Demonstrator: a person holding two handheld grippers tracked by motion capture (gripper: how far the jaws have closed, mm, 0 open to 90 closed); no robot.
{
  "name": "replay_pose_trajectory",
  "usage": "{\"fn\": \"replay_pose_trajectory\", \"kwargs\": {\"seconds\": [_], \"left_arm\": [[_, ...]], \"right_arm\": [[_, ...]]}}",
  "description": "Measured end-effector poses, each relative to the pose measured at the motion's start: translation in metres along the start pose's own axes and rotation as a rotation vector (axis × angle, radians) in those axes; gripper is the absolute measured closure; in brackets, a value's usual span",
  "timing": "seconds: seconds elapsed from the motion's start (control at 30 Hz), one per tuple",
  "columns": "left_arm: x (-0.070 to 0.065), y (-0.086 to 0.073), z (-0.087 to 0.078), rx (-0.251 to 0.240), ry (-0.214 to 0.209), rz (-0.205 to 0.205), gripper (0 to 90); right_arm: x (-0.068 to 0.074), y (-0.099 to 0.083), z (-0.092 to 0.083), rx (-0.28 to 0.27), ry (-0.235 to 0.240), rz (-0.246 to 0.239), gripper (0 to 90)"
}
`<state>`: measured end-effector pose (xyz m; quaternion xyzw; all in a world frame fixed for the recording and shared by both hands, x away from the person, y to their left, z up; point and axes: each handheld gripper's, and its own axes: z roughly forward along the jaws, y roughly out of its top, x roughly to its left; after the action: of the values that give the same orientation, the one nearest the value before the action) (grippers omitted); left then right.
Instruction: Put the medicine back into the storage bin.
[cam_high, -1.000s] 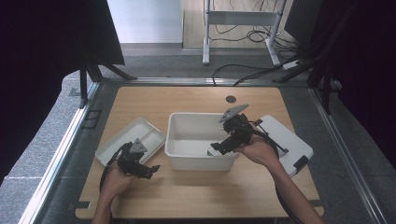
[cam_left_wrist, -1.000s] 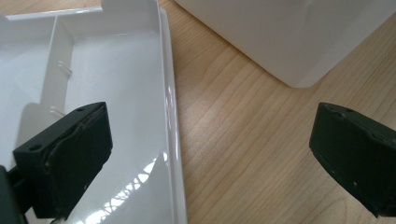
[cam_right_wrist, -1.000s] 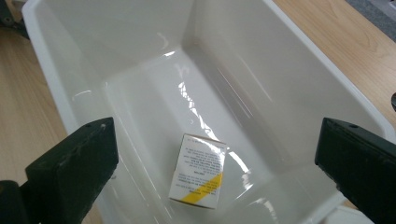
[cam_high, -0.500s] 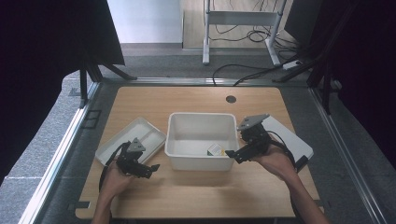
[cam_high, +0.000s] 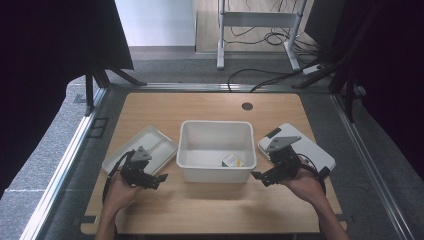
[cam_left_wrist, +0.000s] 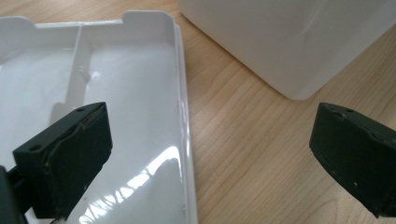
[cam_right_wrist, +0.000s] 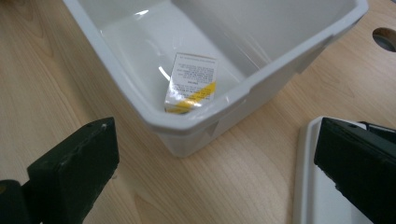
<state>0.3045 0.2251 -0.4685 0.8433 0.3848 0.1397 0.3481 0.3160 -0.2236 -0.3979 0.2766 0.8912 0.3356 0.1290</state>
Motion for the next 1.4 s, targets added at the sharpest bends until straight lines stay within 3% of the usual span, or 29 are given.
{"fn": "replay_pose_trajectory", "kwargs": {"seconds": [0.27, 0.77, 1.03, 1.13, 1.4], "left_arm": [[0.005, -0.001, -0.002, -0.003, 0.010, -0.021, 0.0], [0.006, 0.002, -0.002, 0.010, 0.017, -0.016, 0.1], [0.012, 0.003, 0.002, 0.047, 0.040, 0.005, 1.0], [0.014, 0.004, 0.003, 0.058, 0.047, 0.011, 2.1], [0.022, 0.009, 0.005, 0.067, 0.033, 0.008, 3.8]], "right_arm": [[0.004, -0.031, 0.013, -0.019, 0.002, 0.014, 1.8], [0.015, -0.084, 0.046, -0.042, -0.024, 0.067, 5.3], [0.017, -0.101, 0.063, -0.005, -0.026, 0.076, 5.2], [0.017, -0.107, 0.066, -0.036, -0.018, 0.098, 2.3], [0.018, -0.107, 0.066, -0.037, -0.020, 0.095, 1.6]]}}
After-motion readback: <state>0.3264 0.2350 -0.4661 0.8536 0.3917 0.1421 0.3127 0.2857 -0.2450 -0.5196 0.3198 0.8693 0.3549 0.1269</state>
